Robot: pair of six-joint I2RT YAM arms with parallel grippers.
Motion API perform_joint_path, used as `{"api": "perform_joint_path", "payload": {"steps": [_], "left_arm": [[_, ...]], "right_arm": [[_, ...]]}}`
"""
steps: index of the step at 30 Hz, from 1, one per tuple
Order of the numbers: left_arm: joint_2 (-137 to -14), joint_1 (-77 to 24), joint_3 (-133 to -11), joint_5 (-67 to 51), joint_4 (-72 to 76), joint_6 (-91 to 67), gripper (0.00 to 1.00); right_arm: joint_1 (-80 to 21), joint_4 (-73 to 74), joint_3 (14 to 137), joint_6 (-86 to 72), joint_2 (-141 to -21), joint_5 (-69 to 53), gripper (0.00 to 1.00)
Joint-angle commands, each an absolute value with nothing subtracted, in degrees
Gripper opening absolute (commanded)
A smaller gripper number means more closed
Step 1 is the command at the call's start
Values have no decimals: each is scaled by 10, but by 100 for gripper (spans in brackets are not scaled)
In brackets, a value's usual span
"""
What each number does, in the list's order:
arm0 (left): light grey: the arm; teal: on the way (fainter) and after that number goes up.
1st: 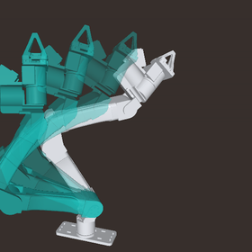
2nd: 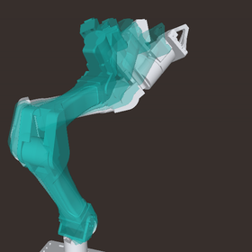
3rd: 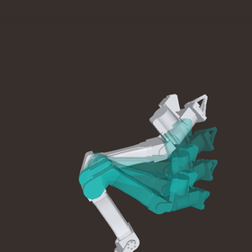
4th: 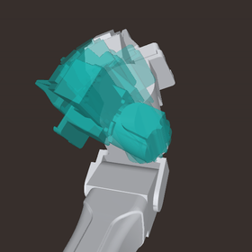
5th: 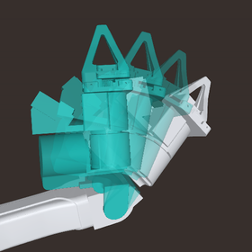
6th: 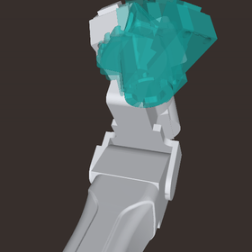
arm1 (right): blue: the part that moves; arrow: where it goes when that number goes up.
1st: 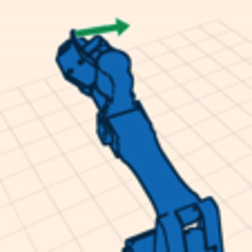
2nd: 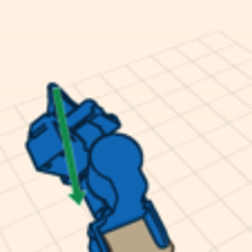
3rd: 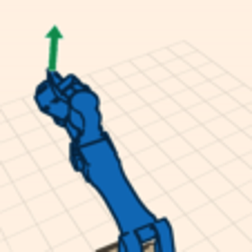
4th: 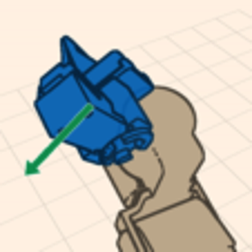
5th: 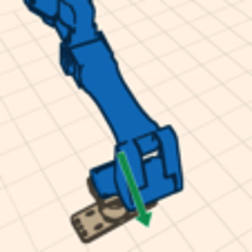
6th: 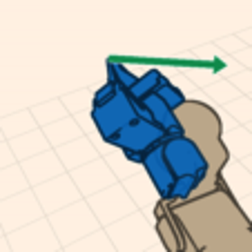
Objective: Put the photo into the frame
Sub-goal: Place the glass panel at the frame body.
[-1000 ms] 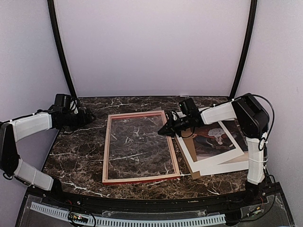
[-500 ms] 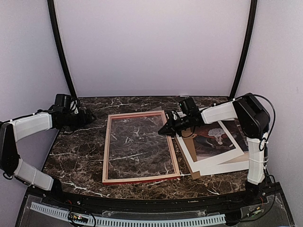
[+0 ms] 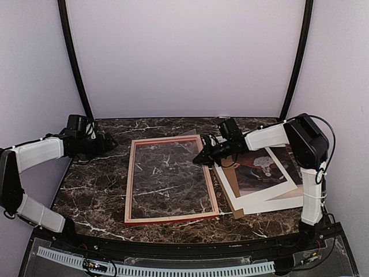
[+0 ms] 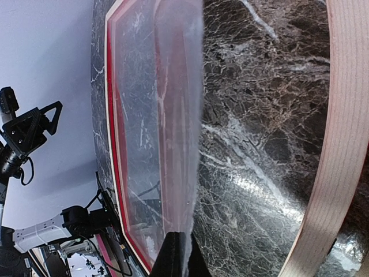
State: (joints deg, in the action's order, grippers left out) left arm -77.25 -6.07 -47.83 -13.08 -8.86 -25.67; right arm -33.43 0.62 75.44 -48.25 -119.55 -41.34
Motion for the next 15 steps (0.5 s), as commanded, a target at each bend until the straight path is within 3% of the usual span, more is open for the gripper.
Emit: {"api": "perform_joint_path", "payload": {"steps": [1, 15], "left_arm": [[-773, -64, -473, -137, -85, -249, 94], [-775, -66, -473, -137, -87, -248, 94]], "right_arm": [[-343, 14, 775, -471, -1187, -422, 0], [-349, 16, 784, -466, -1198, -428, 0]]}}
